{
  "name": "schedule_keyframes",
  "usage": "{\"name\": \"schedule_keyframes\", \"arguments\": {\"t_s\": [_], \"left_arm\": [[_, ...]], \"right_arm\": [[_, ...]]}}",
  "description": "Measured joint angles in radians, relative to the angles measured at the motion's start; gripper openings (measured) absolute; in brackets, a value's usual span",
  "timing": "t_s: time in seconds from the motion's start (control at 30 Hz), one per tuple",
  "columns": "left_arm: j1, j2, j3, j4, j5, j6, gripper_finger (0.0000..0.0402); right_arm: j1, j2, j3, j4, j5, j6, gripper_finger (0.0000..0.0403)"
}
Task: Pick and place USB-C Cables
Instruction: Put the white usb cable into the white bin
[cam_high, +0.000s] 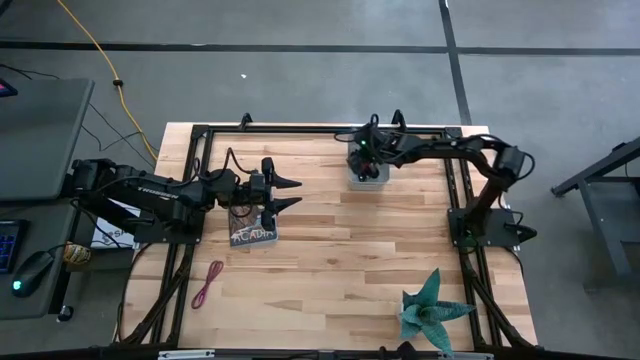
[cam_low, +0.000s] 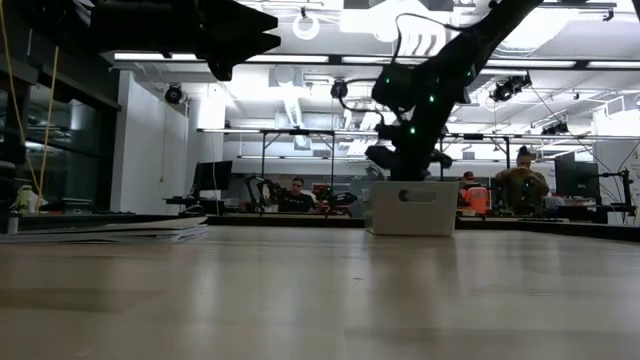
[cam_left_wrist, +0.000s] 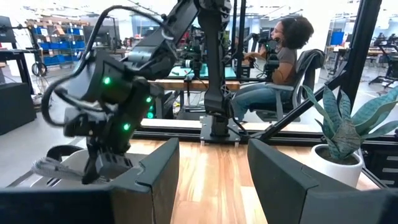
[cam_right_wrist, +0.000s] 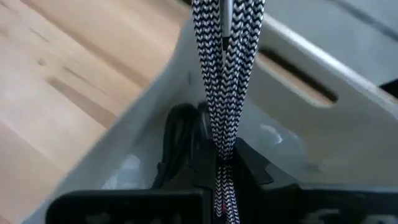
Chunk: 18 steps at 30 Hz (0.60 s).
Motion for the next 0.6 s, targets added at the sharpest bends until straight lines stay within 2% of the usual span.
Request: {"name": "schedule_keyframes", "arguments": {"t_s": [0.47, 0.6], "left_arm": [[0.0, 0.0, 0.0, 0.001, -0.003, 0.008, 0.017], [0.001, 0.0, 0.0, 0.001, -0.003, 0.008, 0.017]], "right_arm": [[-0.007, 0.015, 0.0, -0.126, -0.034, 0.095, 0.0012], [-0.008, 0.015, 0.0, -0.125, -0.034, 0.095, 0.0029]]}}
